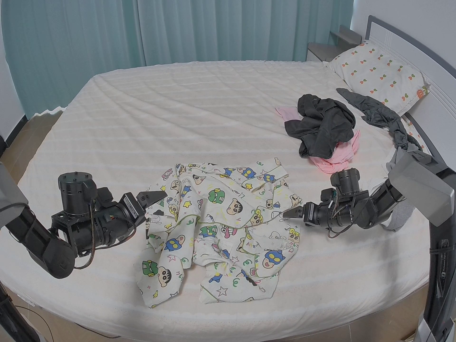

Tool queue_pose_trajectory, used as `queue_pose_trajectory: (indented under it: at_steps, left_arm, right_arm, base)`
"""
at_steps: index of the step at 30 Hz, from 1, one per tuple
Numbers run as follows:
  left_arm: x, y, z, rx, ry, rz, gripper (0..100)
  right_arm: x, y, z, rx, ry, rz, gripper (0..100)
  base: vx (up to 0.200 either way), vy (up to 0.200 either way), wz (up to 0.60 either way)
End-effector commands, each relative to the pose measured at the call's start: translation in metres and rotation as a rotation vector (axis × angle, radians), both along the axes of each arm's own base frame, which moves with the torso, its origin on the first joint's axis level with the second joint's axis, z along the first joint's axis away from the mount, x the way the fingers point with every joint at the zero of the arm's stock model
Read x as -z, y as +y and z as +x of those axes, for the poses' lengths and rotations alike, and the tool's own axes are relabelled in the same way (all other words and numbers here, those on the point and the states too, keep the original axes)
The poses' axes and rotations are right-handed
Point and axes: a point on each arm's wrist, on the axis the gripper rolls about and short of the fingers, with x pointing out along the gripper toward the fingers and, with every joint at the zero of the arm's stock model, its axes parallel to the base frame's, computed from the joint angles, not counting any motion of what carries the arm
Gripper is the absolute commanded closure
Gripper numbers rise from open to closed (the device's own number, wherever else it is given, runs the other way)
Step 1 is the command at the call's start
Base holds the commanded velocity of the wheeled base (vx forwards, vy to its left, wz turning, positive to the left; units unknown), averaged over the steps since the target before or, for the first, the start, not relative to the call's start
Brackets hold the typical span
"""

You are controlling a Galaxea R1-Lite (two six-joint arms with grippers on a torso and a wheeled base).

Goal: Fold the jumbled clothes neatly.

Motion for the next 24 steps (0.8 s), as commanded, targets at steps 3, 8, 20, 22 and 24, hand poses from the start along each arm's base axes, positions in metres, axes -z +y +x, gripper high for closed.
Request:
queue_pose_trajectory:
  at_steps: [3,8,20,22,24]
  left_arm:
    - [0.002,-0.001,-0.011,0.012,0.003,-0.007,0]
    - [0.003,-0.001,-0.012,0.012,0.008,-0.006,0]
    - [0.003,0.000,-0.011,-0.017,-0.005,0.019,0]
    - [0.002,0.000,-0.009,-0.044,-0.025,0.054,0]
    - [0.002,0.001,-0.010,-0.054,-0.045,0.108,0]
  right_arm:
    - [0.005,0.016,0.002,-0.031,-0.003,-0.005,0]
    - [0.010,0.018,0.004,-0.023,-0.001,-0.017,100]
    - [-0.004,0.002,0.001,0.022,-0.007,-0.022,100]
    - [-0.011,-0.005,0.000,0.056,-0.025,-0.030,100]
    - [-0.017,-0.012,-0.003,0.084,-0.039,-0.036,100]
  base:
    - [0.000,0.000,0.00]
    - [0.000,0.000,0.00]
    - [0.000,0.000,0.00]
    - [0.000,0.000,0.00]
    - [0.000,0.000,0.00]
